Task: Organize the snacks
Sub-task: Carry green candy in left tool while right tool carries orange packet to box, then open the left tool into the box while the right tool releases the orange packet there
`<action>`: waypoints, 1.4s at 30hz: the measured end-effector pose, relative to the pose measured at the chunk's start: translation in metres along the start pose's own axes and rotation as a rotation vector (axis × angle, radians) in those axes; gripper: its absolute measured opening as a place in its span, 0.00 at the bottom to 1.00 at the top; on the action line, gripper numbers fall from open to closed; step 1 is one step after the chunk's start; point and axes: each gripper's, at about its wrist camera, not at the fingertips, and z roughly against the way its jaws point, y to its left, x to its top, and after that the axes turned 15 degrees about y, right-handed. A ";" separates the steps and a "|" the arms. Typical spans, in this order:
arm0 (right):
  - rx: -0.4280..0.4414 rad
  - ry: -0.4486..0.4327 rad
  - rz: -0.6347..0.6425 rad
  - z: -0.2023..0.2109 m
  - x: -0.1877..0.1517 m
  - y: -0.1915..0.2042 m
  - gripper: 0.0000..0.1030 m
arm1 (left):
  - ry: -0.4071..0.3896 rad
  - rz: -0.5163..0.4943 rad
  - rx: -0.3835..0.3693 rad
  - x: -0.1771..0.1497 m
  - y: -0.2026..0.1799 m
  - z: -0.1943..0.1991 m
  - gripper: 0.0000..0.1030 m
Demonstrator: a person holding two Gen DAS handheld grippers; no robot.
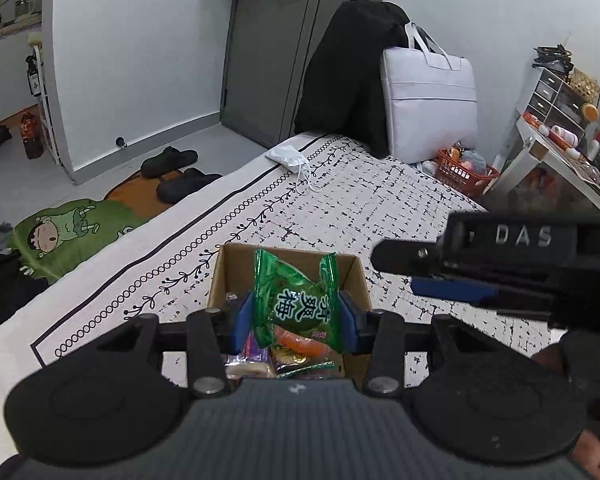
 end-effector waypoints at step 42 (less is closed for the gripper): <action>-0.071 0.014 -0.022 0.050 -0.027 0.007 0.47 | -0.019 -0.069 -0.028 -0.015 -0.009 0.039 0.42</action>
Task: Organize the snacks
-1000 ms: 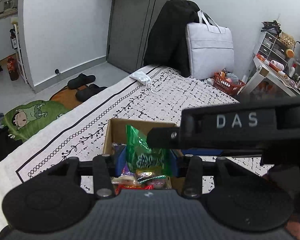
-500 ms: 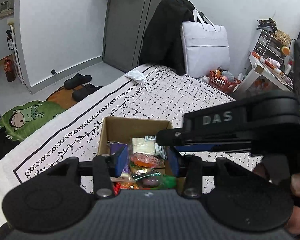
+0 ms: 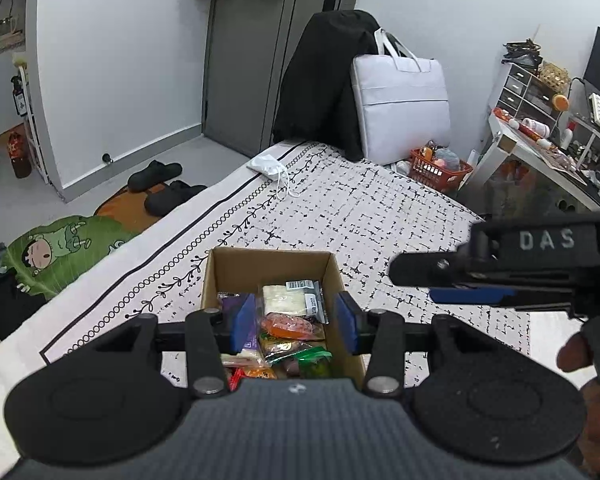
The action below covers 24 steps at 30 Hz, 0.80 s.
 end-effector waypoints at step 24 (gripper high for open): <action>-0.105 -0.095 0.092 0.044 -0.082 0.014 0.82 | -0.051 -0.031 0.030 -0.053 -0.004 0.067 0.42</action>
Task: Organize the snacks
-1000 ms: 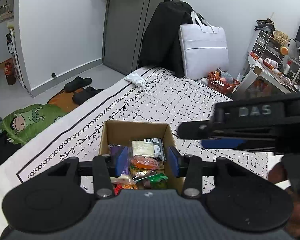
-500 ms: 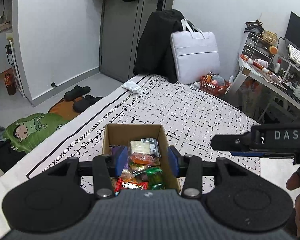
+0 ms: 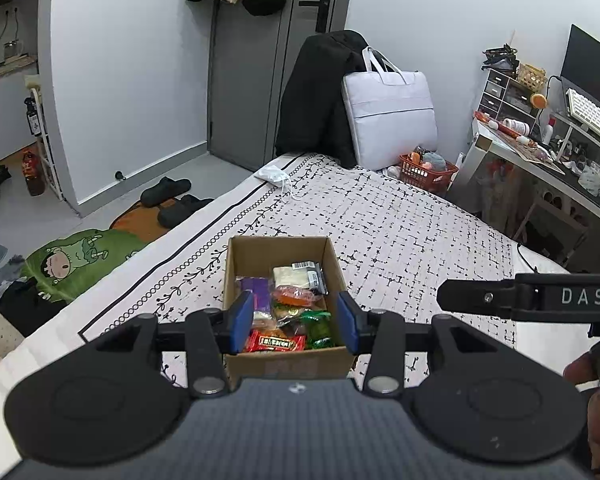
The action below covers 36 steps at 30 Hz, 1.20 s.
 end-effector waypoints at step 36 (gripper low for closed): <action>-0.063 -0.040 0.035 0.023 -0.031 0.004 1.00 | -0.015 -0.011 -0.005 -0.030 -0.013 0.023 0.42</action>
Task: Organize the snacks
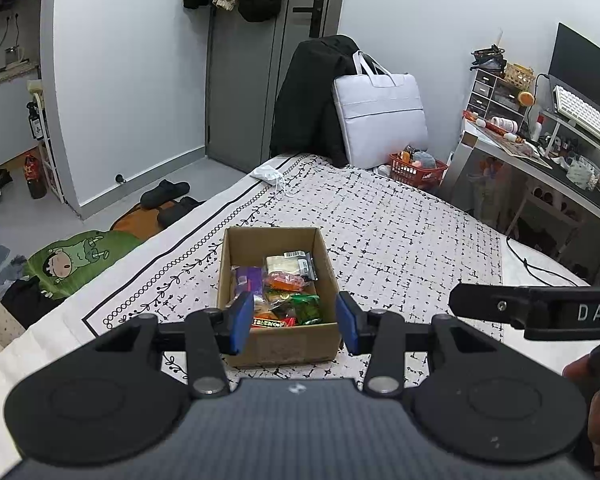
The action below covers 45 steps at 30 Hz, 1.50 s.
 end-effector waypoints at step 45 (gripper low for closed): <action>0.013 0.011 -0.001 -0.003 0.001 -0.002 1.00 | 0.011 0.004 0.005 -0.002 -0.002 -0.002 0.42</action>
